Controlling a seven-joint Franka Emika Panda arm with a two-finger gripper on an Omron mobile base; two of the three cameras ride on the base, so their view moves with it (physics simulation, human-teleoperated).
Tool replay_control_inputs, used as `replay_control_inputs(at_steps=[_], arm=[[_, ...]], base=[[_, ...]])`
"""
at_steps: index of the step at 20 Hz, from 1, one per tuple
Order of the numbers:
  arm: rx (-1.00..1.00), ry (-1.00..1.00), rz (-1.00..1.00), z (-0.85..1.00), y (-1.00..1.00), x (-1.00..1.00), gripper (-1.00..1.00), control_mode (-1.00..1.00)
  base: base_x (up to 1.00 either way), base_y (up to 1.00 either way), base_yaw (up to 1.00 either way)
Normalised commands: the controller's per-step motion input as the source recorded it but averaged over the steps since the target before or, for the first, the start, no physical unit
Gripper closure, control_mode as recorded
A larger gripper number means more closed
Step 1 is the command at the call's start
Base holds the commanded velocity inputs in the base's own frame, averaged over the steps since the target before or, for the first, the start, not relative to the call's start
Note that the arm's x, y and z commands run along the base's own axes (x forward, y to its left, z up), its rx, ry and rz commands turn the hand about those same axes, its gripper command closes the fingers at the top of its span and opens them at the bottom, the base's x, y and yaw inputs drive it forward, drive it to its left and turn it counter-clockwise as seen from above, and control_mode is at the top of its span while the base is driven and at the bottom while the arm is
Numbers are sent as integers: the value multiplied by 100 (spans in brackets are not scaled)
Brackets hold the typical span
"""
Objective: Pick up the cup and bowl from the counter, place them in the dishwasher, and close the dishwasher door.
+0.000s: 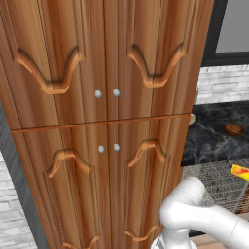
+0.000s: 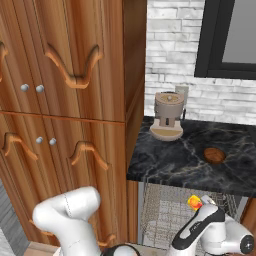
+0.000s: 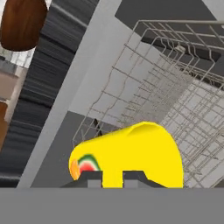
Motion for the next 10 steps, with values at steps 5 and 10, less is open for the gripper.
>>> replay_control_inputs(at_steps=[5,10], arm=[[1,10,3,-48,-16,13,100,-100],[6,7,9,-75,-13,0,100,-100]], base=[[0,0,0],[0,0,0]])
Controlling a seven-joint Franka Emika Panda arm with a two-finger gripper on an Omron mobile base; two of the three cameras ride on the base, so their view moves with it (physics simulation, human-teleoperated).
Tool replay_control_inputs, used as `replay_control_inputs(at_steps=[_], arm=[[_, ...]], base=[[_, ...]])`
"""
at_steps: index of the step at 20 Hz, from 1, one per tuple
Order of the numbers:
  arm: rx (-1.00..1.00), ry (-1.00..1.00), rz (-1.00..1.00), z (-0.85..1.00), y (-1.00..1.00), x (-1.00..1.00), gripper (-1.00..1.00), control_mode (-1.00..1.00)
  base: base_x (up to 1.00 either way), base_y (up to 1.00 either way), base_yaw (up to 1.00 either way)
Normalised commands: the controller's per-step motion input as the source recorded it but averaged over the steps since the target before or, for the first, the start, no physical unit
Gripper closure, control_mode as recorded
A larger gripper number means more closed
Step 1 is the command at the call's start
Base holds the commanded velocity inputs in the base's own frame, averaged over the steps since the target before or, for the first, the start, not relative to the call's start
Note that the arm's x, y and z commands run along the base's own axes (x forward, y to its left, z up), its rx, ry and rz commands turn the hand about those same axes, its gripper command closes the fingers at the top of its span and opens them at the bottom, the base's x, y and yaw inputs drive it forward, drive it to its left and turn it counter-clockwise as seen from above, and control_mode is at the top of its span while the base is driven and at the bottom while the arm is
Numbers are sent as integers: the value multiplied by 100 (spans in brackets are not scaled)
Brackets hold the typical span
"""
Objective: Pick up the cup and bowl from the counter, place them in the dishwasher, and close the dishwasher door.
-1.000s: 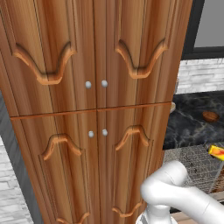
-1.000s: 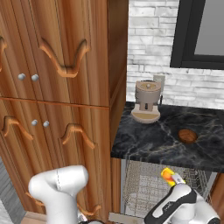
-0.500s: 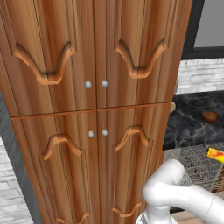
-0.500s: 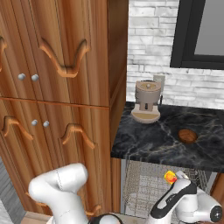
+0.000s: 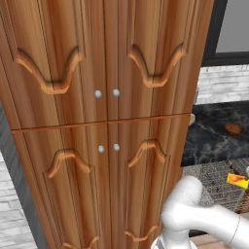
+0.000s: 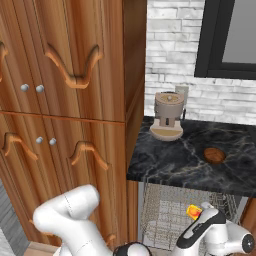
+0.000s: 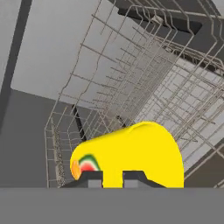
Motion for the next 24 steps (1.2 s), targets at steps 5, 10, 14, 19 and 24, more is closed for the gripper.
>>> replay_control_inputs(at_steps=[5,10,14,19,24], arm=[[4,4,7,-40,-19,17,100,-100],[7,0,4,-21,-33,29,100,-100],[8,6,6,-58,-18,7,-100,-100],[6,3,10,-75,-6,-42,-100,-100],[0,0,11,-36,-20,-43,-100,-100]], base=[[0,0,0],[0,0,0],[0,0,0],[0,0,0],[0,0,0]])
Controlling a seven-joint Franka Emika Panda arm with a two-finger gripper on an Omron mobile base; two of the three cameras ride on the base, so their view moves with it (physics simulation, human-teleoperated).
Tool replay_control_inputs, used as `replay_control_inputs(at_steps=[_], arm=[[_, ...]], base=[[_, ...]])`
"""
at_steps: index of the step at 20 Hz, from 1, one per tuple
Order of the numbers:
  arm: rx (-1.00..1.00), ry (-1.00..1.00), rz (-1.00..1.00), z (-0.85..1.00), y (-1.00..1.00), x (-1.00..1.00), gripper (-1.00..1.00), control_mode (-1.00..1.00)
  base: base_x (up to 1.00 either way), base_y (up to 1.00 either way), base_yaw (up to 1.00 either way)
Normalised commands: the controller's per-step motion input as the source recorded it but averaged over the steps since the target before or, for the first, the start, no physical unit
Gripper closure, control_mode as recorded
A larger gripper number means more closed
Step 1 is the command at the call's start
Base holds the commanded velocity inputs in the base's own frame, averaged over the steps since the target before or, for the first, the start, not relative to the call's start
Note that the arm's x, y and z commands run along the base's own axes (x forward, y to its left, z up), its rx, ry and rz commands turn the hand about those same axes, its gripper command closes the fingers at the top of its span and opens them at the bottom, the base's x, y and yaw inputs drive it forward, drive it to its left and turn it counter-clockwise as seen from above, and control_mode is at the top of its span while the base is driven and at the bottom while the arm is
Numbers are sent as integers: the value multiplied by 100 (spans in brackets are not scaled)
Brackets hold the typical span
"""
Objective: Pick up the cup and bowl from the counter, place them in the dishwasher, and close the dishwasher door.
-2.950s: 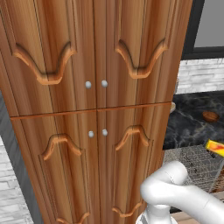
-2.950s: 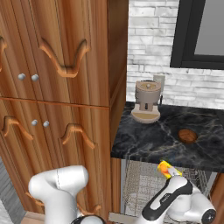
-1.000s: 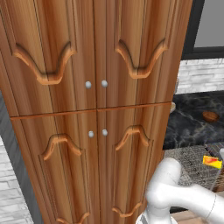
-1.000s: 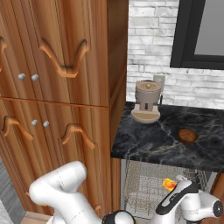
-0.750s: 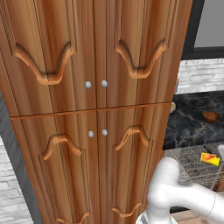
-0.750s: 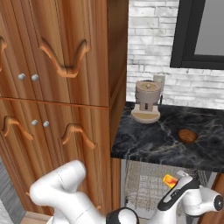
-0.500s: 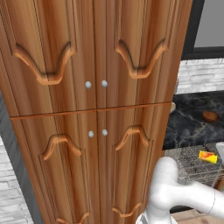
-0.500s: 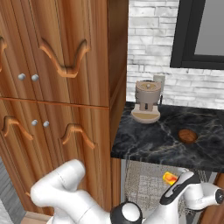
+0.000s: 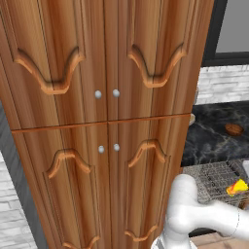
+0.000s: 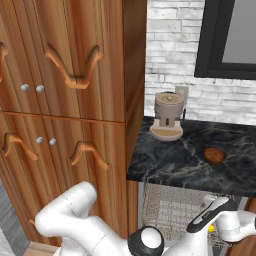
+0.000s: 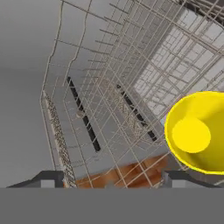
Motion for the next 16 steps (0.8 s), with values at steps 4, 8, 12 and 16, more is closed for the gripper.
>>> replay_control_inputs(at_steps=[4,8,12,16], arm=[[8,0,5,14,-18,0,-100,-100],[4,-2,0,48,-11,0,-100,-100],[0,-1,0,26,-22,-4,-100,-100],[0,0,0,5,-39,-17,-100,-100]], base=[[0,0,0],[0,0,0],[0,0,0],[0,0,0]])
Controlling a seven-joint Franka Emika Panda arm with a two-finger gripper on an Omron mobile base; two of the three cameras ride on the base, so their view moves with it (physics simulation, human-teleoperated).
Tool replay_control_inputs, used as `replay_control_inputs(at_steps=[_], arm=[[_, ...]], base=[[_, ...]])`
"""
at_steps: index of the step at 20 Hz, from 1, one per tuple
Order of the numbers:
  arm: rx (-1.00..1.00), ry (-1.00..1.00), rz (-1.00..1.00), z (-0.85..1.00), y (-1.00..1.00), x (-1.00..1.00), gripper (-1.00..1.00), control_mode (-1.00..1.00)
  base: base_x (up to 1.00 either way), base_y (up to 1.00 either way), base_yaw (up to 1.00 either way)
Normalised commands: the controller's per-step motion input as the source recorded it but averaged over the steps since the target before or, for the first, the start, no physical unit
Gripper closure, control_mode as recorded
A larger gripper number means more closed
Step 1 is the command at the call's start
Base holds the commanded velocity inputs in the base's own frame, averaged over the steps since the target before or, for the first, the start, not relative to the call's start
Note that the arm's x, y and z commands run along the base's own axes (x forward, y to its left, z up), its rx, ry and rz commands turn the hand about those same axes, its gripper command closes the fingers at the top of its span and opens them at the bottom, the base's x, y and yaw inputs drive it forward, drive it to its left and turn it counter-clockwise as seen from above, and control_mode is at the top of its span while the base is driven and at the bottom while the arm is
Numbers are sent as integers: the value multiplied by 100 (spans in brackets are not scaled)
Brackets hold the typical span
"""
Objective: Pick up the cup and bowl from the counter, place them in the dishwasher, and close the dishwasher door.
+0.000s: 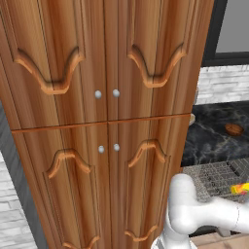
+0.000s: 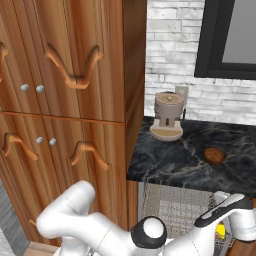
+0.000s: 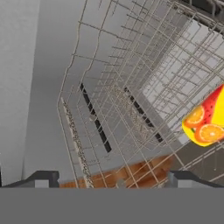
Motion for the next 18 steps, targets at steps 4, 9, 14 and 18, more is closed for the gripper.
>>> replay_control_inputs(at_steps=[4,9,14,18], arm=[[0,0,0,16,-36,-13,-100,-100],[0,-4,0,44,-25,0,-100,-100],[0,-4,0,49,-12,0,-100,-100],[0,-5,0,52,-3,0,-100,-100]], base=[[0,0,0],[0,0,0],[0,0,0],[0,0,0]])
